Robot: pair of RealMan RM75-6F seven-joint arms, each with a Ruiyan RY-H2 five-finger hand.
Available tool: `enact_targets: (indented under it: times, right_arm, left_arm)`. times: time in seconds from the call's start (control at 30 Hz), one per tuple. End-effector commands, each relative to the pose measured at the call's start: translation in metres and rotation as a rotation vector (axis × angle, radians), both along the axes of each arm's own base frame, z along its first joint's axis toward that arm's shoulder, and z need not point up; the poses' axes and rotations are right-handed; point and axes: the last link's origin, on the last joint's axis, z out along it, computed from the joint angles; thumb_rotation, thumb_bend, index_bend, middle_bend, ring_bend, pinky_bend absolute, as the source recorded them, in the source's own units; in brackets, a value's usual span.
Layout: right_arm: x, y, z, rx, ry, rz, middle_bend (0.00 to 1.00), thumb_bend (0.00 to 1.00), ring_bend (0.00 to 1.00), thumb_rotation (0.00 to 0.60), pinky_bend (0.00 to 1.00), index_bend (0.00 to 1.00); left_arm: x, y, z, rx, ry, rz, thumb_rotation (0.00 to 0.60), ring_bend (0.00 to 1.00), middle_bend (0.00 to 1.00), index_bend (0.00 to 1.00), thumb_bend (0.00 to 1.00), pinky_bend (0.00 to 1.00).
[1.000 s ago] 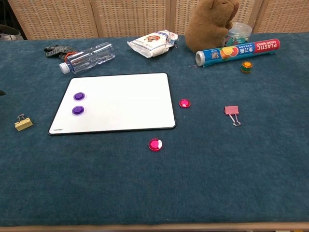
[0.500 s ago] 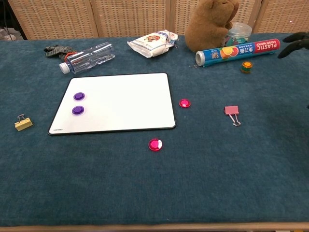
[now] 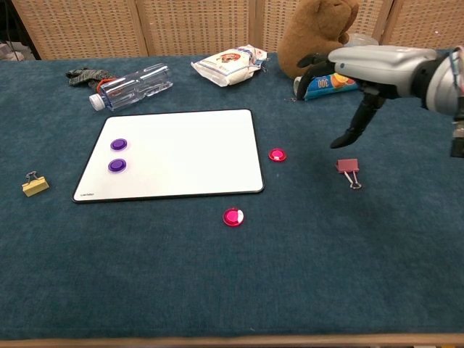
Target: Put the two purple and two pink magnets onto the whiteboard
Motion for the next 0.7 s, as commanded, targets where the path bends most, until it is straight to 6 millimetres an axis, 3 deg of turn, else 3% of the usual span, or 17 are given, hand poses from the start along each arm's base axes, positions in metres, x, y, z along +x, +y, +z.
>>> enact_targets:
  times: [0.03,0.23,0.33,0.7]
  right_arm:
    - [0.018,-0.01,-0.018,0.02,-0.005,0.003,0.0,0.0,0.0,0.6,0.0,0.31]
    - [0.041,-0.025,-0.049,0.058,-0.005,-0.013,0.0,0.0,0.0,0.6,0.0,0.36]
    - [0.043,-0.032,-0.061,0.065,0.021,-0.042,0.0,0.0,0.0,0.6,0.0,0.35]
    - [0.041,-0.042,-0.076,0.102,0.043,-0.121,0.0,0.0,0.0,0.6,0.0,0.39]
  left_arm:
    - [-0.001,0.0,0.0,-0.001,0.001,0.004,0.6,0.0,0.0,0.0,0.09,0.0]
    - [-0.003,0.002,0.0,-0.012,-0.004,0.017,0.6,0.0,0.0,0.0,0.09,0.0]
    - [-0.004,0.003,0.0,-0.018,-0.005,0.022,0.6,0.0,0.0,0.0,0.09,0.0]
    - [-0.006,0.005,0.0,-0.035,-0.011,0.033,0.6,0.0,0.0,0.0,0.09,0.0]
